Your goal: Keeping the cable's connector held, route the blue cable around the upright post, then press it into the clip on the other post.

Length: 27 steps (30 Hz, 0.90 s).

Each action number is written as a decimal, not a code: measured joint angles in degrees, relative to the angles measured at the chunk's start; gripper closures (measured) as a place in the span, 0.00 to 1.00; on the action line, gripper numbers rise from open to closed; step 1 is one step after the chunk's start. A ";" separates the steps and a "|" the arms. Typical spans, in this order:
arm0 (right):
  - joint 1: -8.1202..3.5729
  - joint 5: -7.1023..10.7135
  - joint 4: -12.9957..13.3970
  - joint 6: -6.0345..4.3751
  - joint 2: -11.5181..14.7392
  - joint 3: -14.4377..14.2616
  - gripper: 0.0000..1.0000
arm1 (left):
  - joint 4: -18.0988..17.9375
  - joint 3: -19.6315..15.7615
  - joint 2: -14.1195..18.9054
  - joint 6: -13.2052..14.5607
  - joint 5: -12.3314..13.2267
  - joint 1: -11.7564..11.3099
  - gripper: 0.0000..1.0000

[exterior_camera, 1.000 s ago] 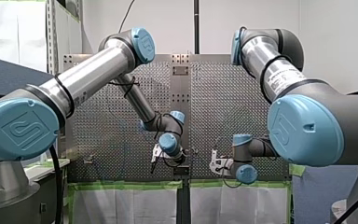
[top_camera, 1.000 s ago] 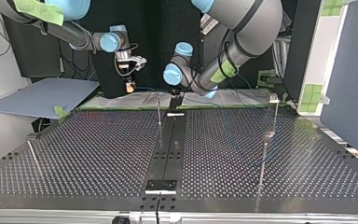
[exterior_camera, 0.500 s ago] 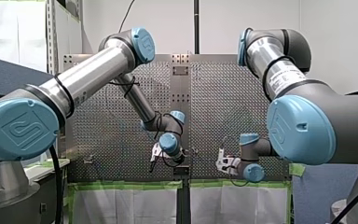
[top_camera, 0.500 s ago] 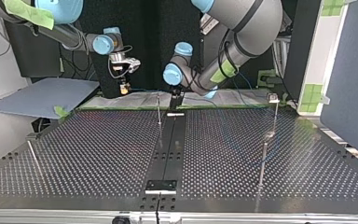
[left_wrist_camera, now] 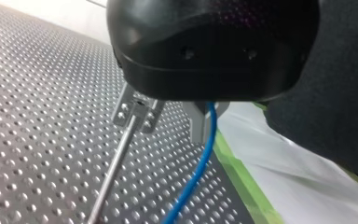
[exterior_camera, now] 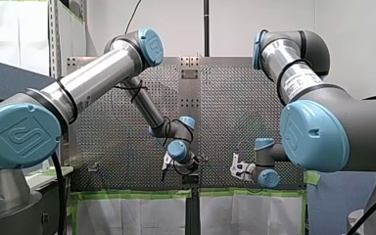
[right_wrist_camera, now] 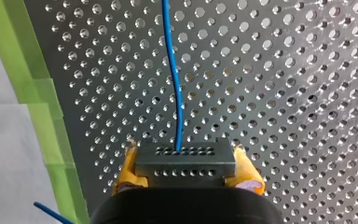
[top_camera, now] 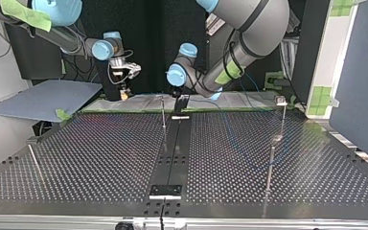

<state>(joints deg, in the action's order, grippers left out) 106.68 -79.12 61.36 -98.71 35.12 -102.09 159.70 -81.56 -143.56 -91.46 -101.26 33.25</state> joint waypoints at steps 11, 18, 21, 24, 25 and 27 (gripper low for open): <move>-0.05 0.29 -1.88 1.10 0.00 1.36 1.00 | -2.89 0.00 -0.07 -0.86 1.63 -0.86 0.99; -0.30 0.32 -2.11 1.42 0.00 1.52 1.00 | -3.49 0.00 -0.35 -3.01 3.26 -1.70 0.99; -0.36 0.35 -2.16 1.49 0.00 1.67 1.00 | -4.03 0.00 -0.42 -4.63 4.15 -2.04 0.99; -0.42 0.35 -2.17 1.55 0.00 1.78 1.00 | -4.20 0.00 -0.88 -6.33 4.92 -2.32 0.99; -0.42 0.35 -2.18 1.54 0.00 1.81 1.00 | -4.17 0.01 -1.34 -6.84 5.15 -2.44 0.99; -0.43 0.36 -2.21 1.55 0.00 1.95 1.00 | -4.24 0.01 -2.20 -7.39 5.41 -2.66 0.99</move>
<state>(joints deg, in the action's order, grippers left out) 106.24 -78.77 59.15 -97.16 35.12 -100.14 155.46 -81.56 -145.76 -98.84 -95.85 30.59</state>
